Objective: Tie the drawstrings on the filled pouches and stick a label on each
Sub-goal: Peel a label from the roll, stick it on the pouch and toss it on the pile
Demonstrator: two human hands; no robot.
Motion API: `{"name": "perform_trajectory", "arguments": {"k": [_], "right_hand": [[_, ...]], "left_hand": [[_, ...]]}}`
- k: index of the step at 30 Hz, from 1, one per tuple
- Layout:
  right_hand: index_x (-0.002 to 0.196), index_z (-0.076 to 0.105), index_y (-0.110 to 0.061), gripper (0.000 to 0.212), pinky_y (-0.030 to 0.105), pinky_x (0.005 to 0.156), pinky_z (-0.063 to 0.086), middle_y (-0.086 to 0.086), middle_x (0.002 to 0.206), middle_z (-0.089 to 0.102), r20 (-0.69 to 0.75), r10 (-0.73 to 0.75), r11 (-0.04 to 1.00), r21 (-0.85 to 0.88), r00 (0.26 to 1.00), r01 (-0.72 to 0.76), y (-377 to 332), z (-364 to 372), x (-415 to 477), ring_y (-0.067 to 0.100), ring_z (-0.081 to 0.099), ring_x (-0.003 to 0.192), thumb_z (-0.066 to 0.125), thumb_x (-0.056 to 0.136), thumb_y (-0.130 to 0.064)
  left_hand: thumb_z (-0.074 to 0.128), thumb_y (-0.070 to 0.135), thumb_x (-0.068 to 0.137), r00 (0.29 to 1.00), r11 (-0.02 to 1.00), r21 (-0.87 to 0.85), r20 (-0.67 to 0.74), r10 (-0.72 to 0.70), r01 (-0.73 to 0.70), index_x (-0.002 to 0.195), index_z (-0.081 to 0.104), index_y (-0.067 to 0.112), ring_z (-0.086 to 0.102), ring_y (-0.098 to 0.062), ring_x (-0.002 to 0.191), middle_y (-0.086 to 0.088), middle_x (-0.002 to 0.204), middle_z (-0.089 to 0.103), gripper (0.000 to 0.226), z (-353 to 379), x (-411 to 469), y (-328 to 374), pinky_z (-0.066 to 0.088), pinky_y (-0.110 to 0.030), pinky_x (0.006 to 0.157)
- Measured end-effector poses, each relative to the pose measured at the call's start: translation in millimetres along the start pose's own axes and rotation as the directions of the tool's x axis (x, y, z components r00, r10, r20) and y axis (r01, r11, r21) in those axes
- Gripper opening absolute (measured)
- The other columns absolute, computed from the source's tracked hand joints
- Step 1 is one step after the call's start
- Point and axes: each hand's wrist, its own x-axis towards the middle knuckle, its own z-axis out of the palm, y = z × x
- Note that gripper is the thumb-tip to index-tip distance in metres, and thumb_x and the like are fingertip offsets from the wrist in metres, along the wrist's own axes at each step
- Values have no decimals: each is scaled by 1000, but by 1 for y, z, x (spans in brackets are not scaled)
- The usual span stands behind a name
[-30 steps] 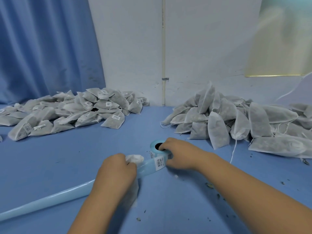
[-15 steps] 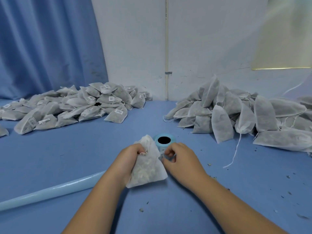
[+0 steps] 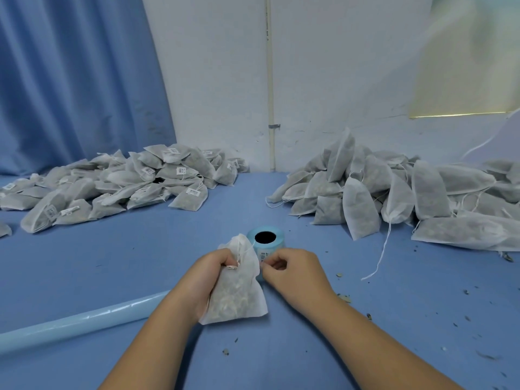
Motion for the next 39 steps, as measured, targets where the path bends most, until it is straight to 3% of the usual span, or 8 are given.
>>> {"name": "perform_trajectory", "arguments": {"k": [8,14,19,25,27,30,34,39], "right_hand": [[63,67,-9,28,14,50,32,-11,52,54,54,28,994,106,998,-34,0,-5,1,2,39,51,72,79,-31],[61,68,-24,18,5,51,37,-23,53,60,87,84,977,188,993,-100,0,-11,1,-8,52,53,77,76,-28],[62,65,-21,15,8,50,36,-15,59,61,51,135,989,46,990,-137,1,-22,-3,-1,51,56,65,78,-18],[71,66,-19,8,17,56,40,-7,66,63,11,135,987,84,991,-136,0,-54,-23,3,51,58,65,79,-16],[77,69,-17,6,23,60,46,0,72,66,57,133,894,424,989,-145,-9,-67,-31,8,59,63,69,79,-11],[94,66,-2,20,25,56,49,11,82,67,263,-69,538,822,962,-187,-25,-81,-40,19,64,68,65,77,-11],[104,60,9,34,28,62,51,19,92,66,352,-217,439,868,911,-231,-38,-76,-46,26,63,80,58,79,-13],[99,62,8,32,32,74,54,23,92,66,224,-84,348,920,971,-182,-25,-79,-39,29,64,87,57,76,-12]], "left_hand": [[52,11,73,1000,998,61,-9,3,-3,61,68,9,61,-26,50,-13,65,63,20,-3,1,-2,50,-29,52],[53,12,75,1000,996,88,-19,6,-4,75,67,5,64,-28,55,-17,72,66,16,-1,-1,-1,51,-30,55],[54,14,74,998,993,122,-60,13,-6,84,62,5,62,-30,67,-17,80,63,16,-3,-6,0,48,-34,64],[58,19,75,932,964,146,-260,253,-221,80,57,13,54,-25,69,-7,72,56,8,9,-14,3,42,-34,65],[57,18,76,880,928,142,-294,373,-345,76,59,15,53,-22,68,0,67,56,4,18,-20,3,41,-33,64],[57,10,80,860,892,139,-239,451,-429,68,63,22,56,-19,69,7,64,62,18,34,-28,1,44,-32,63],[61,30,76,904,895,131,78,420,-426,102,72,17,66,-22,94,-6,100,74,30,57,-39,-9,50,-44,88],[66,18,72,906,917,83,213,365,-389,93,75,18,69,-20,87,-8,93,73,23,64,-42,-18,53,-33,77]]}}
